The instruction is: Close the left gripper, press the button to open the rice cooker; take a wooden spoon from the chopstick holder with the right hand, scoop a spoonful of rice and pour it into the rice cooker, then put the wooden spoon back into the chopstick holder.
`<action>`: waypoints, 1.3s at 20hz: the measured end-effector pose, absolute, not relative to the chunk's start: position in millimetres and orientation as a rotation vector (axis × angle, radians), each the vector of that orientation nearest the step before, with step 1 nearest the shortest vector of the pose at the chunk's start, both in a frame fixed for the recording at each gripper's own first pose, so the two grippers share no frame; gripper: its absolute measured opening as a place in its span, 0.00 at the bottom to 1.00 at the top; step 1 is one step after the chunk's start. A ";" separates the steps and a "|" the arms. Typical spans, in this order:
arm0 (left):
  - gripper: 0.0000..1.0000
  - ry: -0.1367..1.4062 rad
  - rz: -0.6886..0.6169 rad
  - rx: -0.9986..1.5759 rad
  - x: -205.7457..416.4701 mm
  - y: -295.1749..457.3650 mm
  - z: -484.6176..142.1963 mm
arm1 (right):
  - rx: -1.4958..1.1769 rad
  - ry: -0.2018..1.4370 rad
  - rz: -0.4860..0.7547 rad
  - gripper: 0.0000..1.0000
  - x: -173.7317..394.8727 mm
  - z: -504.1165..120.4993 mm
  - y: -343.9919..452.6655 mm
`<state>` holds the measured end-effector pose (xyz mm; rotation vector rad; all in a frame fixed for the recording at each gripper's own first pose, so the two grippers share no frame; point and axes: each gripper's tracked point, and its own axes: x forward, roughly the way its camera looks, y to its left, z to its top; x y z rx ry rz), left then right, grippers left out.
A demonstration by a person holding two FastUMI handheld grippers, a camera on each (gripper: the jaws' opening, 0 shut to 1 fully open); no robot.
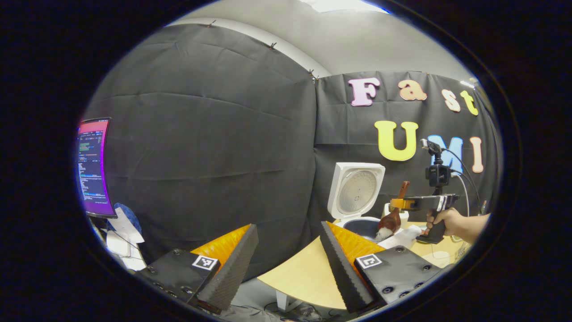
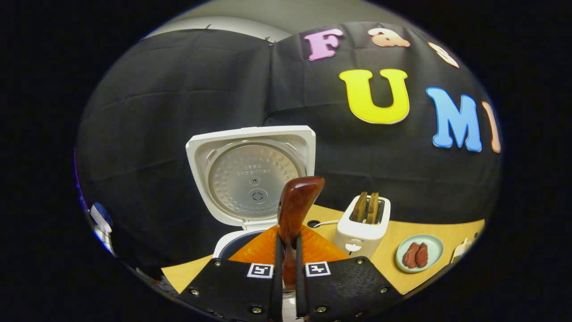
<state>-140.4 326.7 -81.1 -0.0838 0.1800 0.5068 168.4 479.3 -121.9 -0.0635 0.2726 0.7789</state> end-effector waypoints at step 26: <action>0.95 0.067 0.305 -0.048 -61.7 241.4 -28.6 | 0.346 0.288 0.560 0.12 190.6 -25.1 295.8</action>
